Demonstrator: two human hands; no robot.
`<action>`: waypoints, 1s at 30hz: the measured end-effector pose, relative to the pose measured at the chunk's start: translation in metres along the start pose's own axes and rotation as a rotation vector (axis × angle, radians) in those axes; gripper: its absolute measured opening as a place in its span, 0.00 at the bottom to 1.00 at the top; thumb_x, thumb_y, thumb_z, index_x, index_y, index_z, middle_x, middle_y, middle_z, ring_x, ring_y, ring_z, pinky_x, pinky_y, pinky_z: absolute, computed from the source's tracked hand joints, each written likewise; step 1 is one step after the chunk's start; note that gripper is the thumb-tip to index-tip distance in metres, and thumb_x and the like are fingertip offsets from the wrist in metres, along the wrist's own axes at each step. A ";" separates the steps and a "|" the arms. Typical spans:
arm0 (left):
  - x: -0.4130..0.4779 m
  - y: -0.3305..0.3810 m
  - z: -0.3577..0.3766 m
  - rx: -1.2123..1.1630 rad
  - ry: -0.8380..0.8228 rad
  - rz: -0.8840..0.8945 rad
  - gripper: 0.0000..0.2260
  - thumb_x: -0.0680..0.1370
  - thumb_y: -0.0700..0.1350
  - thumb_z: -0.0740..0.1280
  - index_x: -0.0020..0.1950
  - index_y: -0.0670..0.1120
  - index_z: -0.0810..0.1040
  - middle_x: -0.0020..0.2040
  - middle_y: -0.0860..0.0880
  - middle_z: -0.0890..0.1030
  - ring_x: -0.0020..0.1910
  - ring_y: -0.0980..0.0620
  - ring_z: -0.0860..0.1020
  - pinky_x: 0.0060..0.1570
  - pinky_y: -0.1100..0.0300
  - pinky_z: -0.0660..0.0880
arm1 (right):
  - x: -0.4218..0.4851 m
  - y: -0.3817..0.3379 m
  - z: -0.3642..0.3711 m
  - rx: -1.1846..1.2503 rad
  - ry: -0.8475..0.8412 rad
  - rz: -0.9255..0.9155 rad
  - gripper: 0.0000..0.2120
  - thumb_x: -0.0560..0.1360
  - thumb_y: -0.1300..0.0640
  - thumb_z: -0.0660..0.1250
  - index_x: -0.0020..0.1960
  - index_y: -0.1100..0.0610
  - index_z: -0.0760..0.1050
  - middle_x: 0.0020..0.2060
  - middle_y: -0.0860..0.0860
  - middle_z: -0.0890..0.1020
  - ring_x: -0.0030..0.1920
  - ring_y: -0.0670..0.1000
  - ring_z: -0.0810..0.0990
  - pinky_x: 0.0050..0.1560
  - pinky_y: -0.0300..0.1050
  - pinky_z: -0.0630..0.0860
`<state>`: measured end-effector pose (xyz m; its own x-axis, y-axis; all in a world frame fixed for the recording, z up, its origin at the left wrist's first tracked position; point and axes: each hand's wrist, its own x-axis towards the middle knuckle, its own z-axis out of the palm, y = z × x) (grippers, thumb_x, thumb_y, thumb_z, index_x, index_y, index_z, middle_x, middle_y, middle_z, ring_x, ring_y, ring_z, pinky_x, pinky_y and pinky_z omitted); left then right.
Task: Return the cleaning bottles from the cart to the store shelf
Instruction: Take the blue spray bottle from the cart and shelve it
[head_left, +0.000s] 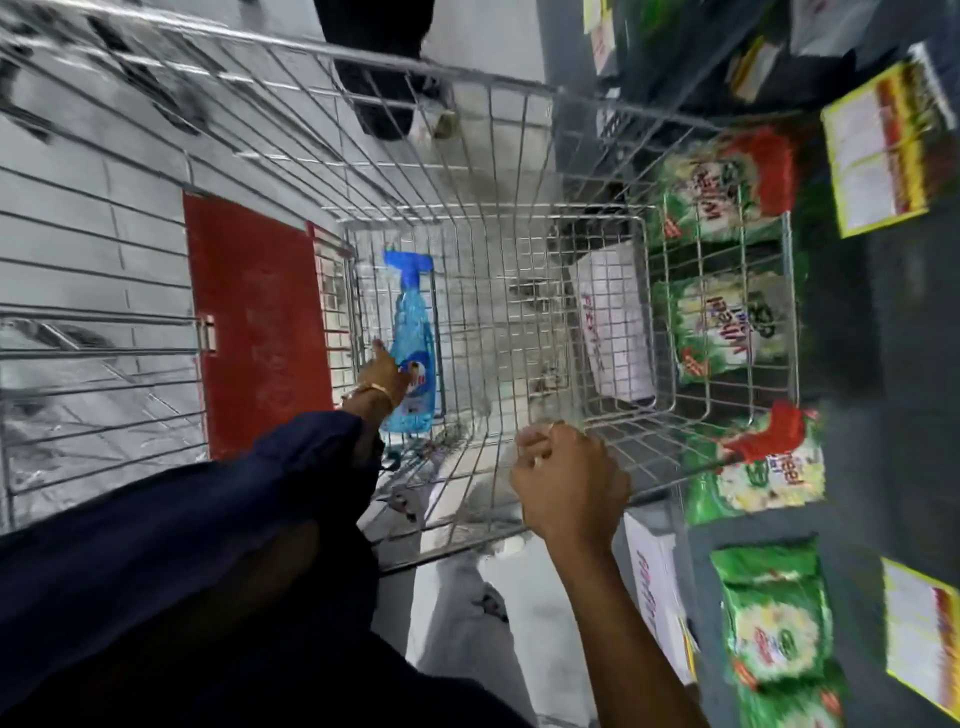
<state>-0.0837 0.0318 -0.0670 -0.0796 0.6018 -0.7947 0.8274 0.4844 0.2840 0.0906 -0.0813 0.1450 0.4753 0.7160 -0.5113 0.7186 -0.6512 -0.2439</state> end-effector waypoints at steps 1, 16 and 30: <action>0.000 0.001 0.002 -0.029 -0.007 -0.054 0.33 0.75 0.50 0.66 0.73 0.36 0.56 0.62 0.32 0.75 0.59 0.33 0.75 0.55 0.46 0.75 | 0.000 -0.001 -0.001 0.000 0.004 0.004 0.11 0.69 0.57 0.64 0.47 0.46 0.81 0.44 0.49 0.86 0.46 0.56 0.81 0.39 0.42 0.63; -0.024 0.004 -0.015 -0.277 -0.110 -0.007 0.21 0.57 0.42 0.81 0.41 0.46 0.72 0.52 0.41 0.82 0.51 0.42 0.80 0.52 0.44 0.79 | -0.002 0.001 0.000 0.025 -0.009 -0.012 0.12 0.68 0.57 0.65 0.49 0.47 0.80 0.44 0.47 0.85 0.44 0.52 0.81 0.37 0.41 0.63; -0.216 0.090 -0.079 -0.781 -0.524 0.620 0.14 0.67 0.41 0.72 0.51 0.46 0.76 0.47 0.47 0.85 0.44 0.49 0.83 0.47 0.56 0.82 | -0.028 0.013 -0.035 1.190 -0.059 -0.023 0.16 0.79 0.49 0.59 0.58 0.59 0.76 0.50 0.57 0.84 0.49 0.53 0.83 0.51 0.50 0.79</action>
<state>-0.0358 -0.0040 0.1726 0.6198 0.6248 -0.4749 0.0537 0.5699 0.8200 0.1041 -0.1007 0.1850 0.4216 0.7384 -0.5264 -0.2102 -0.4851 -0.8488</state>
